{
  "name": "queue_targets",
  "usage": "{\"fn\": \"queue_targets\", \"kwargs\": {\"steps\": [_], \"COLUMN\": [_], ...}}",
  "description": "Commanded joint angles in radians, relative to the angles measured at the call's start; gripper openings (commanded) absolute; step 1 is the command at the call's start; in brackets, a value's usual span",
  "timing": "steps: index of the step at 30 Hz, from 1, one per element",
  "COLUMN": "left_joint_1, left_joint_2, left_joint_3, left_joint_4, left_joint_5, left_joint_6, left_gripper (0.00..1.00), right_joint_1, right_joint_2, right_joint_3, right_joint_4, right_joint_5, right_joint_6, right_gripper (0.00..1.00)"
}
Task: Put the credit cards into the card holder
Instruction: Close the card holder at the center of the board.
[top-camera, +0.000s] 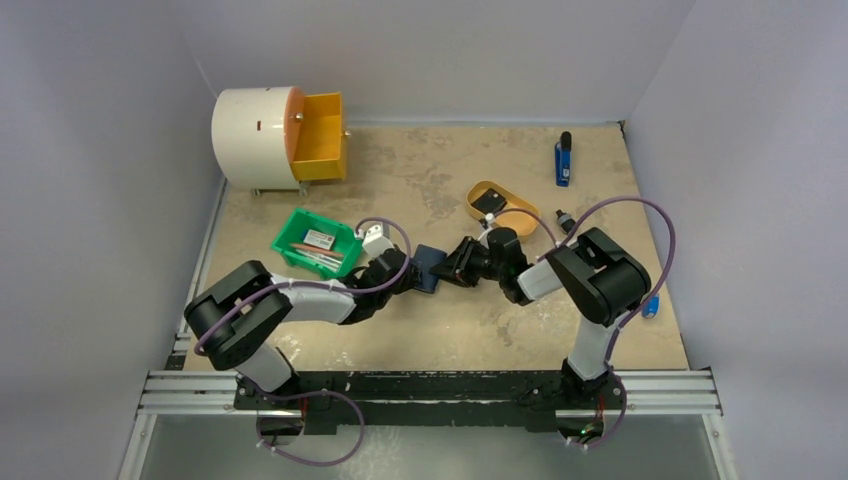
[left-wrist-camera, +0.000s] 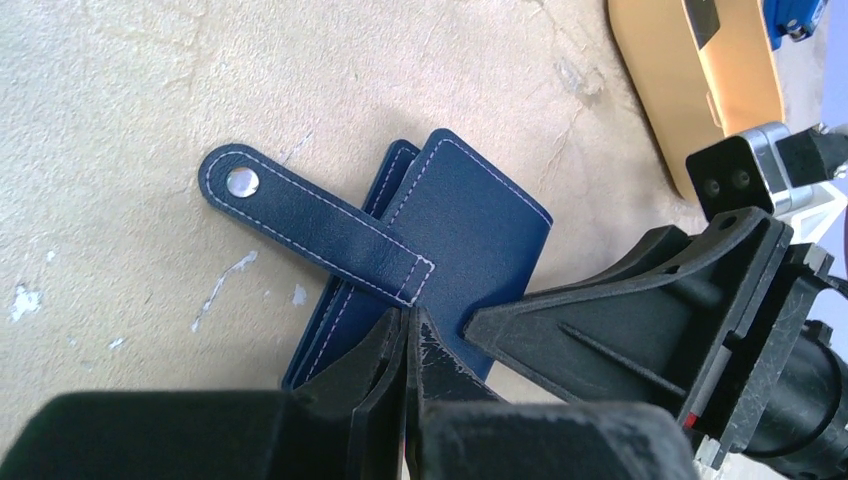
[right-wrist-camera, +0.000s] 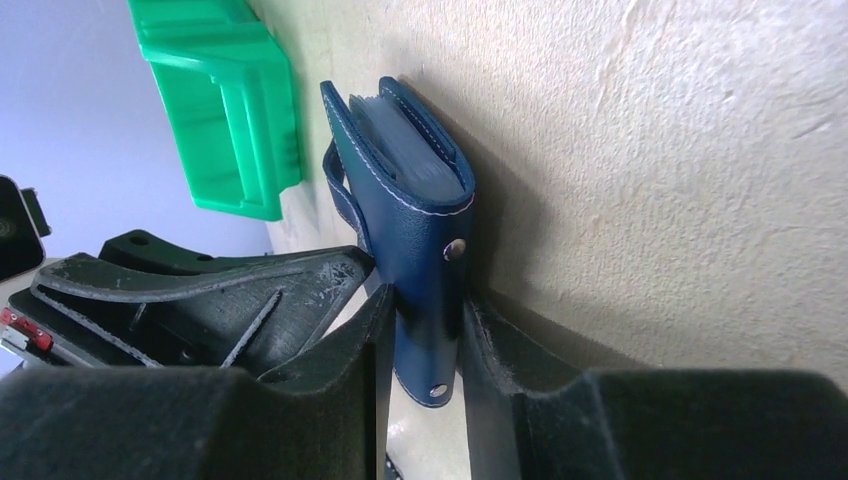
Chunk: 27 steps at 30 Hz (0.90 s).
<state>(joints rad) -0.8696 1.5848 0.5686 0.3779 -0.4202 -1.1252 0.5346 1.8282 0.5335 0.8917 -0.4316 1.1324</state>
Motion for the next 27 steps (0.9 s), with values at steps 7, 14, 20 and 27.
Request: {"fn": "queue_targets", "kwargs": {"steps": [7, 14, 20, 27], "left_joint_1": [0.007, 0.006, 0.007, 0.006], "left_joint_2": [-0.185, -0.231, -0.138, -0.078], "left_joint_3": [0.027, 0.048, 0.061, 0.073], "left_joint_4": [-0.303, -0.369, -0.267, -0.22], "left_joint_5": [-0.105, -0.193, -0.141, -0.115], "left_joint_6": [0.113, 0.181, 0.206, 0.204], "left_gripper": [0.2, 0.34, 0.36, 0.36], "right_joint_1": [0.014, 0.013, 0.014, 0.013], "right_joint_2": [-0.01, -0.006, 0.012, 0.014], "right_joint_3": [0.126, 0.247, 0.294, 0.323], "right_joint_4": [-0.289, -0.602, -0.666, -0.69], "right_joint_5": [-0.022, 0.051, 0.044, 0.035], "right_joint_6": [-0.15, -0.382, -0.464, -0.492], "right_gripper": [0.3, 0.29, 0.29, 0.29]}}
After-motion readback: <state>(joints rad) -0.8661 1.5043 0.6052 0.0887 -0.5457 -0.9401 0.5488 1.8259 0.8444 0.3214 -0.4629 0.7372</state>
